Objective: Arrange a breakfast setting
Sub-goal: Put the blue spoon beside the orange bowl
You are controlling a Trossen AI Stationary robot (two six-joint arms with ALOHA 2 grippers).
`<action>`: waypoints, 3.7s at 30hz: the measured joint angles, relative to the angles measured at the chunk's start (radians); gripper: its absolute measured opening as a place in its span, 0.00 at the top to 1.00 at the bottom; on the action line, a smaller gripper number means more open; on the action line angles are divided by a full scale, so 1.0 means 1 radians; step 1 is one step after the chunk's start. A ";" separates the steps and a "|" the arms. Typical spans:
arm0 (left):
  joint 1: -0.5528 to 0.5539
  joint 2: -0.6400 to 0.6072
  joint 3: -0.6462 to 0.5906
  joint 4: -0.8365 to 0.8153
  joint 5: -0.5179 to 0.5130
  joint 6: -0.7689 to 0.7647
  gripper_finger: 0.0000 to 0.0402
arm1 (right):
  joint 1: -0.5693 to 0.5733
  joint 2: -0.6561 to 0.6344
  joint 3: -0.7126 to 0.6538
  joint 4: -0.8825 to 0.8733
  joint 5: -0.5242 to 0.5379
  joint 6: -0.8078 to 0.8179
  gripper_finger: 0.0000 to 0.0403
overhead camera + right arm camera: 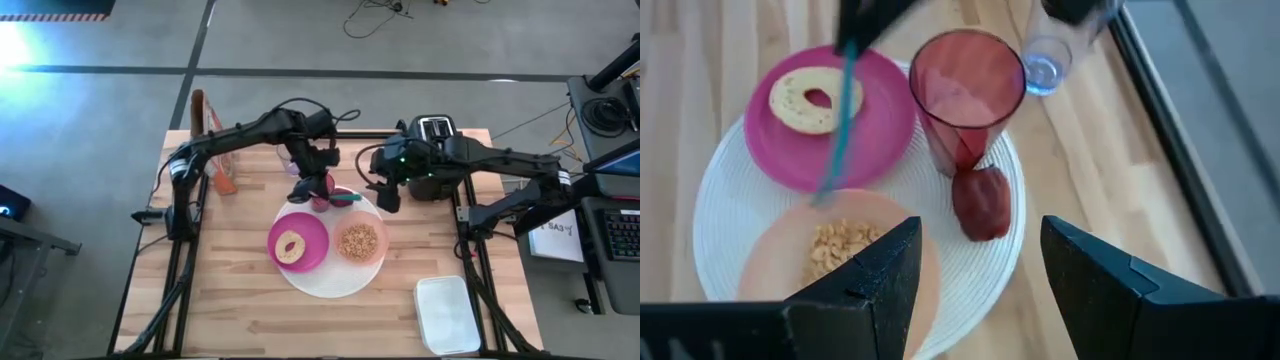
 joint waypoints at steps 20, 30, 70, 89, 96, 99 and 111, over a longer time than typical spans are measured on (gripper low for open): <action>0.028 0.013 0.000 0.224 0.068 -0.286 1.00 | 0.005 0.007 0.191 -0.171 0.101 -0.475 0.51; 0.028 0.012 0.000 0.302 0.034 -0.387 1.00 | 0.028 0.018 0.205 -0.278 0.147 -0.472 0.51; 0.015 0.082 0.007 0.491 0.055 -0.510 1.00 | 0.115 0.158 0.204 -0.267 0.375 -0.473 0.62; 0.015 0.090 0.066 0.488 0.078 -0.502 1.00 | 0.116 0.157 0.202 -0.273 0.371 -0.476 0.90; 0.015 0.090 0.066 0.489 0.080 -0.500 1.00 | 0.116 0.158 0.202 -0.281 0.364 -0.445 0.97; 0.015 0.090 0.066 0.489 0.080 -0.500 1.00 | 0.116 0.158 0.202 -0.281 0.355 -0.430 0.98; 0.014 0.090 0.081 0.447 0.119 -0.435 0.88 | 0.113 0.156 0.202 -0.316 0.361 -0.224 0.98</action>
